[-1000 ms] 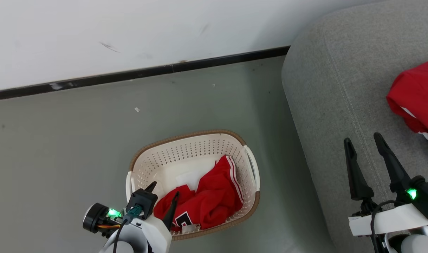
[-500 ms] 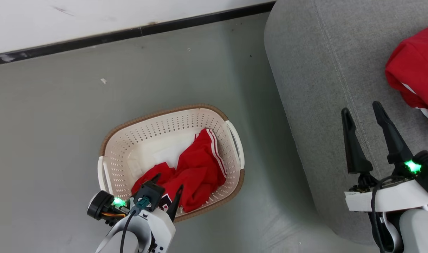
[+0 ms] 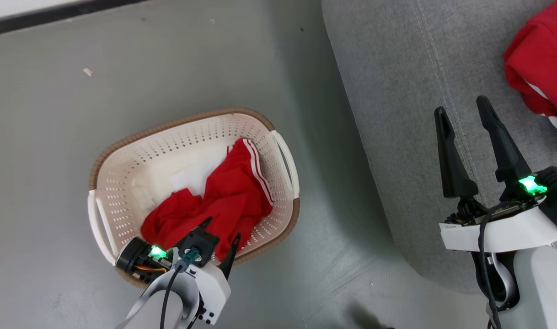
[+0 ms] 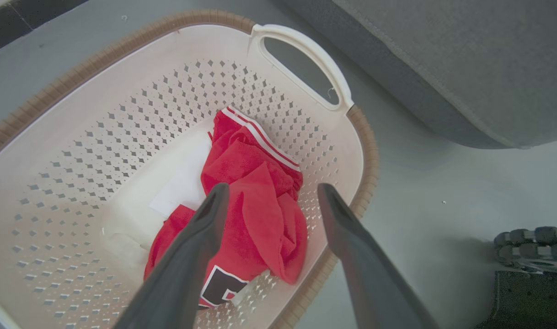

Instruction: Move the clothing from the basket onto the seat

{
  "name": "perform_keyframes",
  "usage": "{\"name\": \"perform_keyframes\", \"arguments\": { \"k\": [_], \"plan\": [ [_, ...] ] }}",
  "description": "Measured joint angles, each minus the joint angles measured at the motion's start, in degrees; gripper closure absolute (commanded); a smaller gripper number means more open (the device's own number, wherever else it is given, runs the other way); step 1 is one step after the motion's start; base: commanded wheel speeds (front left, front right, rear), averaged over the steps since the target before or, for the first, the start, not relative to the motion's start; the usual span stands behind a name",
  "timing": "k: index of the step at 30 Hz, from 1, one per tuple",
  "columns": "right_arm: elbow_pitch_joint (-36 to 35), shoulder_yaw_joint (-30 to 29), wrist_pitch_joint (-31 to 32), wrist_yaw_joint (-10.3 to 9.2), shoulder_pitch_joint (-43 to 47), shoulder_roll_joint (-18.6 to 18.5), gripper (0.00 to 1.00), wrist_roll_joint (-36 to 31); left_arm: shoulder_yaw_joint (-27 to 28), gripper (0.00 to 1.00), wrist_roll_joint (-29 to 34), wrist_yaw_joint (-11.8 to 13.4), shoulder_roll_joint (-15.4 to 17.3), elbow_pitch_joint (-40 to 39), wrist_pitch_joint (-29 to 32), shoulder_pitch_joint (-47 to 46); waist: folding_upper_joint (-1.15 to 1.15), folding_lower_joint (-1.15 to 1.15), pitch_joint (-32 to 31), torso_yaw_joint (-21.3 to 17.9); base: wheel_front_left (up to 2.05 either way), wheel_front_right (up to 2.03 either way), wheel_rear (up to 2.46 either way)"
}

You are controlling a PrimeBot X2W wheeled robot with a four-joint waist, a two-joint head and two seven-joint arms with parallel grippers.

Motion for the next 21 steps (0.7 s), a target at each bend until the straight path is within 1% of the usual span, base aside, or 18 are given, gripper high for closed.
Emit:
{"name": "perform_keyframes", "arguments": {
  "k": [14,21],
  "plan": [
    [0.2,1.5,0.0,0.00,-5.4,0.0,0.00,1.9,-0.3,0.00,0.4,-0.1,-0.1,3.3,-1.0,-2.4,0.00,0.00,6.1,-3.0,0.00,0.00,0.00],
    [0.3,2.0,0.0,0.00,-7.5,0.0,0.00,2.5,1.1,0.00,0.4,0.0,1.6,5.5,-1.2,-4.9,0.00,0.00,8.8,-4.3,0.00,0.00,0.00]
  ]
}}
